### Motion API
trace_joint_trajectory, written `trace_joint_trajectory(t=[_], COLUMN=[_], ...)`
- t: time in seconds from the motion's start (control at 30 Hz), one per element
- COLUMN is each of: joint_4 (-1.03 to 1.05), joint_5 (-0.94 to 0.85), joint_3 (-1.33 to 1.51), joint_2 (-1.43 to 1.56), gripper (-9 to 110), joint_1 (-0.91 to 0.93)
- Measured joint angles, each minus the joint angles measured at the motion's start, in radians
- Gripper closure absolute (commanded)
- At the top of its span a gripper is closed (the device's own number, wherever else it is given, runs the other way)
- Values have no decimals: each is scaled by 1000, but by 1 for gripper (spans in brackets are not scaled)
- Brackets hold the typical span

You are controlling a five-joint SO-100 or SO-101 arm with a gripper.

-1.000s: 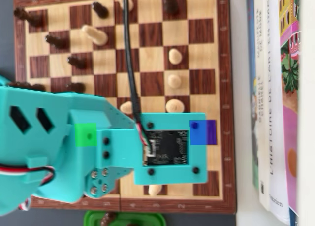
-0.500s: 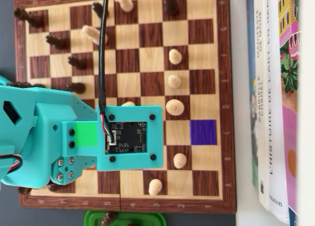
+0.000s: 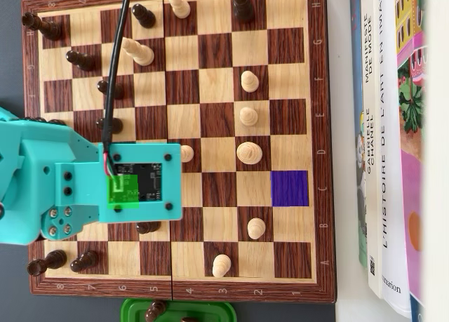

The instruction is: Play chess

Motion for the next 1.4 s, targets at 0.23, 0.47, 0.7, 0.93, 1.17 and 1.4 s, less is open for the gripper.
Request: trace_joint_trajectory(t=[0.23, 0.47, 0.7, 0.93, 1.17, 1.4], joint_4=[-5, -48, -49, -49, -49, -77], joint_5=[0, 0, 0, -23, -25, -25], joint_3=[87, 189, 242, 245, 253, 253], joint_2=[72, 138, 181, 192, 192, 192], gripper=[95, 95, 95, 95, 95, 95], joint_1=[12, 48, 66, 95, 98, 98])
